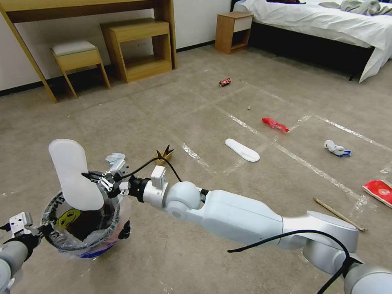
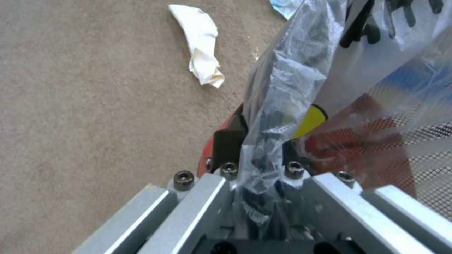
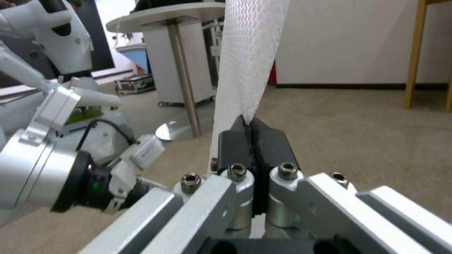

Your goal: Pick up the trash bin and place the garbage on the floor into it.

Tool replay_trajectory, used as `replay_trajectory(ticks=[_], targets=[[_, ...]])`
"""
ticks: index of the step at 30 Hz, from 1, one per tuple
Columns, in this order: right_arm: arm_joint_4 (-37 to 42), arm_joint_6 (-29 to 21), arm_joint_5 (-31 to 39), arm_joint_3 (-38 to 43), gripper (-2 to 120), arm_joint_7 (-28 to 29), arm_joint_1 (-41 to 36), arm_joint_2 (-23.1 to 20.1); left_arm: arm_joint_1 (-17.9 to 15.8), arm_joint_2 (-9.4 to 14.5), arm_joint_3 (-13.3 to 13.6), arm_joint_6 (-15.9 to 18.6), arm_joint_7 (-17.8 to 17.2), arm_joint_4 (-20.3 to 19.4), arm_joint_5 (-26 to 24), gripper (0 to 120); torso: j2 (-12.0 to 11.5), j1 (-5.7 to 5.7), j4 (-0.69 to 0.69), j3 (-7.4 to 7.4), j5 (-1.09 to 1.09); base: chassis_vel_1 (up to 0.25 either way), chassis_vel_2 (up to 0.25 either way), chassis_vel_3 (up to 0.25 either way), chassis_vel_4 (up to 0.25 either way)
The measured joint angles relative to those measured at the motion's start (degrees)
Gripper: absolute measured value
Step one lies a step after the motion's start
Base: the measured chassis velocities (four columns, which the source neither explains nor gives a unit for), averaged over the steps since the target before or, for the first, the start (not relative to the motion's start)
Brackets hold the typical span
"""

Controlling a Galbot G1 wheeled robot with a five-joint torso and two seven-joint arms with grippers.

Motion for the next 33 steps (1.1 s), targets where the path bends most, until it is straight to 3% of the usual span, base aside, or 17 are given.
replay_trajectory(ticks=[33], targets=[[-3.85,2.81,-5.26,-5.62,0,0.45,-3.85,0.82,-0.18,-0.78,0.08,-0.22,0.07,0.03,0.28,1,0.0,0.0,0.0,0.0,0.0,0.0,0.0,0.0,0.0]])
